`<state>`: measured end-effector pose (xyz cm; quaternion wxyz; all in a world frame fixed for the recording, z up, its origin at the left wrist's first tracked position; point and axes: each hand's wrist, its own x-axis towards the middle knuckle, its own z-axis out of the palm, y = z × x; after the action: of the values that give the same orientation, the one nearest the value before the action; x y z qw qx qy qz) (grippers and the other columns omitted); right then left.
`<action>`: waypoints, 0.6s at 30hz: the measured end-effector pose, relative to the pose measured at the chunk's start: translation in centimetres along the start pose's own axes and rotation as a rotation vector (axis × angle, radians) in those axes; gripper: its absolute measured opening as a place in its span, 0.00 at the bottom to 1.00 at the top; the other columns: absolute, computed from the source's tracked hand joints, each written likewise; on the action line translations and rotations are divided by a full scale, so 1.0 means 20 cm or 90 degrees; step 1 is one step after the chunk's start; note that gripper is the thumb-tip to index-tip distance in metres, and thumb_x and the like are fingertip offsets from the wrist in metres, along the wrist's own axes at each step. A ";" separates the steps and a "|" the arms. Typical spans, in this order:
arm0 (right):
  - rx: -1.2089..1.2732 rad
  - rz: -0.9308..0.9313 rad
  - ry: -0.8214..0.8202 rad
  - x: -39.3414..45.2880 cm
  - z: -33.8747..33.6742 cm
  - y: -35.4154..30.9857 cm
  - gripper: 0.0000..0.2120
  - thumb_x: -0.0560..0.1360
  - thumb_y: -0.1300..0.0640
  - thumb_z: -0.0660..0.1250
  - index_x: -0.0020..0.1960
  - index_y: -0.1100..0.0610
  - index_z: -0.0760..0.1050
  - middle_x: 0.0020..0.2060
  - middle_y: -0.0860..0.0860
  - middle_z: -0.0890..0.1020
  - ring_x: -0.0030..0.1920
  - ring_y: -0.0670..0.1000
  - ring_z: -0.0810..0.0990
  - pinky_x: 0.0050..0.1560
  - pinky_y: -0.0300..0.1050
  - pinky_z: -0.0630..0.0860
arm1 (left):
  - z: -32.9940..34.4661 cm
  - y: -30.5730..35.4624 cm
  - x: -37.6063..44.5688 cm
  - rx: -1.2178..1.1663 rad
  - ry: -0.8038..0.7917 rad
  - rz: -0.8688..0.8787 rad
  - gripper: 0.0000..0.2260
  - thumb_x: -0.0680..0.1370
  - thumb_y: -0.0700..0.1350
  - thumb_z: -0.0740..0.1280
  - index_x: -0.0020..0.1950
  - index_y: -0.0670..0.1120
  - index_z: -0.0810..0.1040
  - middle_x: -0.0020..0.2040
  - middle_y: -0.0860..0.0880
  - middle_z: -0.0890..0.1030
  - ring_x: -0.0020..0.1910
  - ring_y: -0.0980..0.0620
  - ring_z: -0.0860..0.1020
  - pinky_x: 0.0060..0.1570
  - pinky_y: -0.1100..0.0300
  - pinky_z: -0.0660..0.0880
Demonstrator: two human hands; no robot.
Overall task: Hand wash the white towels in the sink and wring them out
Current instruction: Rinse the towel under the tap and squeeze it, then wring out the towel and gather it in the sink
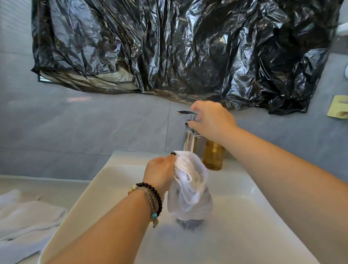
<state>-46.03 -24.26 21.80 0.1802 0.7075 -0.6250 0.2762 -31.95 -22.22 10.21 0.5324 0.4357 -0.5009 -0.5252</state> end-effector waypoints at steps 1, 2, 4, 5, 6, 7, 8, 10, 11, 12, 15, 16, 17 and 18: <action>-0.062 -0.022 -0.023 0.05 0.03 -0.01 0.19 0.76 0.47 0.68 0.64 0.52 0.72 0.56 0.53 0.78 0.56 0.57 0.76 0.52 0.52 0.76 | 0.00 0.00 0.00 -0.003 0.003 -0.003 0.13 0.80 0.43 0.63 0.36 0.45 0.69 0.32 0.47 0.70 0.25 0.52 0.66 0.23 0.66 0.63; -0.108 -0.040 -0.036 0.09 0.06 -0.02 0.19 0.76 0.47 0.68 0.64 0.53 0.72 0.57 0.54 0.78 0.57 0.59 0.77 0.52 0.53 0.76 | -0.01 0.00 0.00 -0.009 0.007 -0.010 0.11 0.80 0.44 0.63 0.38 0.44 0.71 0.33 0.46 0.71 0.26 0.52 0.67 0.23 0.67 0.64; -0.156 -0.066 -0.025 0.15 0.11 -0.03 0.16 0.78 0.49 0.66 0.62 0.55 0.73 0.56 0.56 0.79 0.55 0.60 0.78 0.51 0.53 0.77 | -0.01 -0.01 0.01 -0.031 0.014 -0.026 0.09 0.80 0.44 0.63 0.42 0.43 0.74 0.37 0.43 0.74 0.32 0.48 0.72 0.30 0.64 0.69; -0.174 -0.078 -0.005 0.17 0.13 -0.04 0.14 0.79 0.50 0.64 0.61 0.56 0.73 0.55 0.57 0.79 0.53 0.60 0.78 0.51 0.53 0.77 | -0.02 -0.01 0.02 -0.035 0.018 -0.031 0.08 0.80 0.44 0.63 0.43 0.42 0.75 0.38 0.43 0.75 0.35 0.47 0.73 0.35 0.60 0.70; -0.198 -0.094 0.015 0.19 0.14 -0.03 0.12 0.80 0.51 0.62 0.59 0.57 0.74 0.53 0.57 0.80 0.52 0.60 0.79 0.50 0.52 0.77 | -0.02 -0.02 0.04 -0.033 0.023 -0.033 0.08 0.79 0.44 0.63 0.43 0.42 0.75 0.39 0.42 0.76 0.37 0.46 0.73 0.38 0.58 0.70; -0.221 -0.117 0.036 0.21 0.14 -0.03 0.11 0.81 0.51 0.61 0.57 0.57 0.74 0.51 0.57 0.80 0.51 0.60 0.79 0.49 0.52 0.77 | -0.02 -0.02 0.05 -0.027 0.028 -0.034 0.08 0.79 0.44 0.62 0.43 0.42 0.75 0.39 0.42 0.76 0.38 0.46 0.73 0.41 0.56 0.70; -0.238 -0.130 0.048 0.23 0.14 -0.02 0.11 0.81 0.52 0.60 0.56 0.58 0.75 0.50 0.57 0.81 0.50 0.61 0.80 0.48 0.52 0.77 | -0.02 -0.03 0.06 -0.023 0.033 -0.035 0.08 0.79 0.44 0.62 0.43 0.41 0.75 0.39 0.42 0.76 0.39 0.46 0.73 0.42 0.55 0.70; -0.207 -0.092 0.074 0.26 0.13 0.00 0.12 0.81 0.52 0.59 0.54 0.59 0.76 0.48 0.57 0.81 0.50 0.61 0.80 0.48 0.52 0.77 | -0.01 -0.03 0.06 -0.014 0.037 -0.040 0.09 0.79 0.45 0.62 0.43 0.41 0.76 0.40 0.41 0.77 0.39 0.45 0.74 0.42 0.54 0.70; -0.156 -0.045 0.089 0.28 0.12 0.02 0.12 0.81 0.51 0.60 0.54 0.59 0.77 0.48 0.57 0.81 0.49 0.61 0.79 0.49 0.52 0.77 | 0.00 -0.03 0.06 -0.010 0.034 -0.042 0.10 0.80 0.45 0.62 0.44 0.41 0.76 0.40 0.41 0.77 0.40 0.45 0.74 0.42 0.54 0.71; -0.094 0.004 0.106 0.29 0.12 0.02 0.12 0.81 0.50 0.61 0.54 0.58 0.77 0.48 0.57 0.81 0.49 0.60 0.79 0.49 0.52 0.78 | 0.01 -0.03 0.06 -0.013 0.030 -0.045 0.10 0.80 0.46 0.62 0.45 0.41 0.76 0.41 0.41 0.77 0.40 0.45 0.74 0.42 0.54 0.71; 0.151 0.052 0.163 0.20 0.13 0.02 0.08 0.79 0.52 0.64 0.52 0.56 0.77 0.44 0.55 0.82 0.45 0.57 0.80 0.47 0.52 0.79 | 0.01 -0.02 0.07 -0.025 0.027 -0.073 0.11 0.80 0.47 0.61 0.46 0.41 0.77 0.41 0.42 0.77 0.40 0.45 0.75 0.41 0.56 0.71; 0.264 0.061 0.207 0.12 0.16 0.01 0.05 0.78 0.55 0.64 0.49 0.54 0.77 0.40 0.54 0.83 0.42 0.56 0.80 0.45 0.52 0.79 | 0.00 -0.03 0.08 -0.012 0.029 -0.087 0.11 0.80 0.47 0.60 0.47 0.41 0.78 0.41 0.42 0.78 0.41 0.44 0.76 0.42 0.56 0.72; 0.376 0.079 0.264 0.02 0.19 -0.01 0.04 0.77 0.56 0.64 0.46 0.51 0.77 0.36 0.52 0.83 0.39 0.55 0.81 0.42 0.51 0.79 | -0.02 -0.03 0.09 -0.002 0.034 -0.096 0.11 0.79 0.47 0.60 0.48 0.41 0.78 0.42 0.42 0.78 0.43 0.44 0.76 0.45 0.54 0.72; 0.475 0.125 0.317 -0.10 0.23 -0.03 0.05 0.76 0.55 0.64 0.43 0.47 0.76 0.33 0.51 0.82 0.37 0.54 0.81 0.39 0.50 0.79 | -0.03 -0.04 0.10 0.006 0.040 -0.102 0.11 0.78 0.47 0.60 0.49 0.41 0.78 0.43 0.42 0.79 0.44 0.43 0.77 0.47 0.52 0.73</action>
<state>-44.79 -25.35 17.01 0.0308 0.5737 -0.4845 0.6597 -31.62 -24.35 9.58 0.5020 0.4931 -0.4498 -0.5500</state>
